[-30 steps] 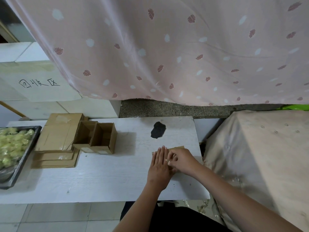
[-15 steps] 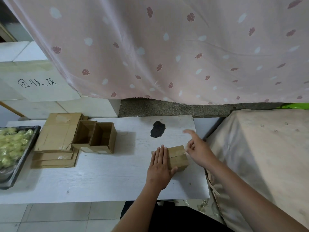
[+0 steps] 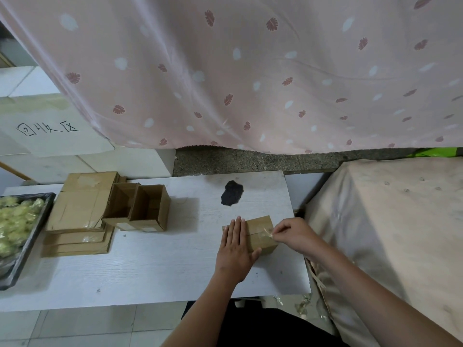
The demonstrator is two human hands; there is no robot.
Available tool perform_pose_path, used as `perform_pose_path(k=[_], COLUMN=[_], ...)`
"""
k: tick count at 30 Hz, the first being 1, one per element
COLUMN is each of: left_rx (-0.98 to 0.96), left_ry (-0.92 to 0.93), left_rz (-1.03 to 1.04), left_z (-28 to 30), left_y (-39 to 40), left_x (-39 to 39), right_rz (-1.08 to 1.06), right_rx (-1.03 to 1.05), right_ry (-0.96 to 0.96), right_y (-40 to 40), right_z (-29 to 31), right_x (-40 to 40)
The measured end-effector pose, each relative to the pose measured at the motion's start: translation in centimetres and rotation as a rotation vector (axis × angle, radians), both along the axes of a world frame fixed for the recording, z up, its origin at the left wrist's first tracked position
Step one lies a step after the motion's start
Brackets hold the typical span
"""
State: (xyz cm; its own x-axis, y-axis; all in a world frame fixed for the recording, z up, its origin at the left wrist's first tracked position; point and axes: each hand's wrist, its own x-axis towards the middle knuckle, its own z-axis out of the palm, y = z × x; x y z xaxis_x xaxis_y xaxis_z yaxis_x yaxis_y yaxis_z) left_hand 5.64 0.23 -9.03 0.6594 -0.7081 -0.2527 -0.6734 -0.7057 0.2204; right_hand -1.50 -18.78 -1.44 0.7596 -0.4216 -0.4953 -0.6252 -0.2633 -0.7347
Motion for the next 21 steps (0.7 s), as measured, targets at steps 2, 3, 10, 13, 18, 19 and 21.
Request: perform_pose_path(k=[2, 3, 10, 13, 18, 19, 21], left_rx=[0.004, 0.007, 0.026, 0.027, 0.026, 0.024, 0.017], left_ry=[0.002, 0.002, 0.001, -0.001, -0.002, 0.000, 0.006], left_rz=[-0.003, -0.004, -0.008, -0.011, -0.016, -0.014, -0.008], left_z=[0.0, 0.0, 0.3, 0.4, 0.4, 0.4, 0.3], left_y=[0.0, 0.0, -0.1, 0.0, 0.0, 0.0, 0.1], left_x=[0.0, 0.0, 0.0, 0.0, -0.1, -0.1, 0.0], right_rz=[-0.007, 0.008, 0.154, 0.097, 0.181, 0.182, 0.181], right_rx=[0.057, 0.091, 0.249, 0.249, -0.198, -0.233, -0.265], right_ry=[-0.004, 0.004, 0.082, 0.077, -0.026, -0.060, -0.104], right_y=[0.5, 0.7, 1.3, 1.7, 1.4, 1.3, 1.1], right_z=[-0.2, -0.3, -0.7, -1.0, -0.6, -0.3, 0.2], right_x=[-0.2, -0.3, -0.4, -0.3, 0.8, 1.1, 1.4])
